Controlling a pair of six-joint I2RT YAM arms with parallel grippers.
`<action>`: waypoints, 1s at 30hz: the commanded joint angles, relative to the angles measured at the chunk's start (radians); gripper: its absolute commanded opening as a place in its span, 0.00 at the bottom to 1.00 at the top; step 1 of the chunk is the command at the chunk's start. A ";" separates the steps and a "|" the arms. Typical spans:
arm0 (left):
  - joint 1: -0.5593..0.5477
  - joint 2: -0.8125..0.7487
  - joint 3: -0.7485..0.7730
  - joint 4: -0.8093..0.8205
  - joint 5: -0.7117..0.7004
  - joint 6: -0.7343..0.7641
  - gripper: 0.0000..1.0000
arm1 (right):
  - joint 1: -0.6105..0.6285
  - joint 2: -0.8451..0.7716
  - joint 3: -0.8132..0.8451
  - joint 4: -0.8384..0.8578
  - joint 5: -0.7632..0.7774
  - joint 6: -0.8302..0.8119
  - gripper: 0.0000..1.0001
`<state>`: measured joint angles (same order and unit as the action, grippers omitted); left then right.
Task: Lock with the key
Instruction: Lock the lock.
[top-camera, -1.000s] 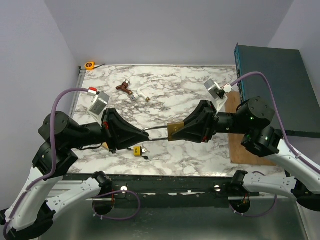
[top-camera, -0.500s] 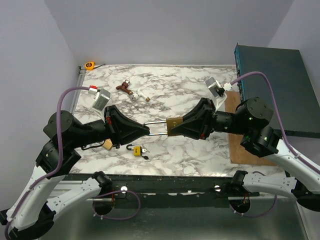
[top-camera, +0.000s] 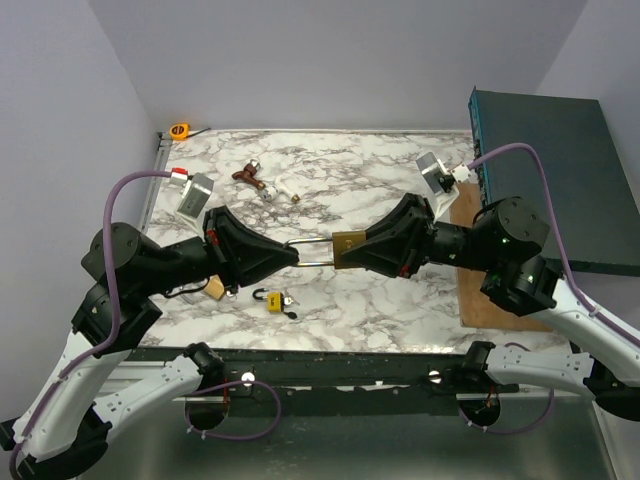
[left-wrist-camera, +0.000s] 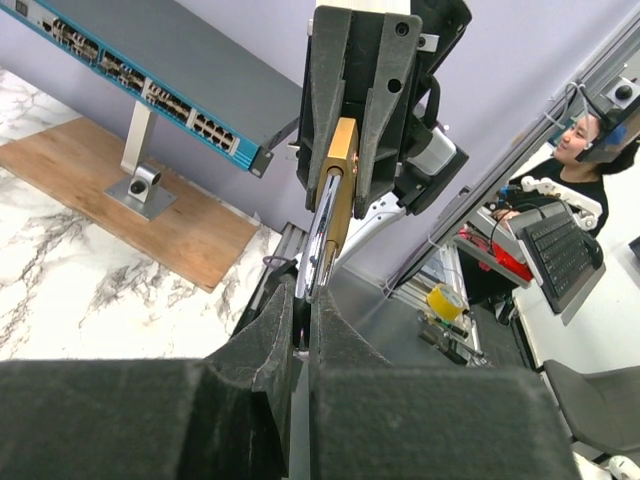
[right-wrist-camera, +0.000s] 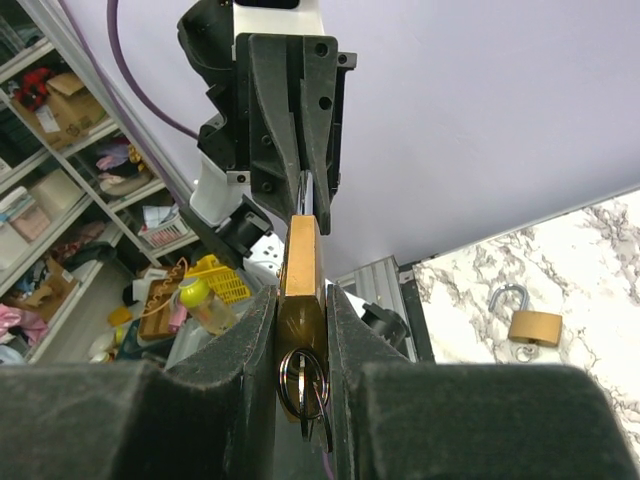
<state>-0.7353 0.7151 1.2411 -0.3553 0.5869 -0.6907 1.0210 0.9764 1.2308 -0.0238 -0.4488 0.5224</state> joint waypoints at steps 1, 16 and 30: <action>-0.054 0.106 -0.020 0.067 0.051 -0.063 0.00 | 0.068 0.114 -0.054 0.036 0.022 -0.026 0.01; -0.147 0.142 -0.026 0.045 0.012 -0.050 0.00 | 0.085 0.134 -0.037 0.033 0.035 -0.036 0.01; -0.179 0.162 -0.086 0.042 0.002 -0.046 0.00 | 0.116 0.169 -0.015 0.025 0.046 -0.048 0.01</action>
<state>-0.8749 0.7151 1.2430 -0.2234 0.5537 -0.7055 1.0798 0.9764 1.2514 0.0582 -0.4431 0.5224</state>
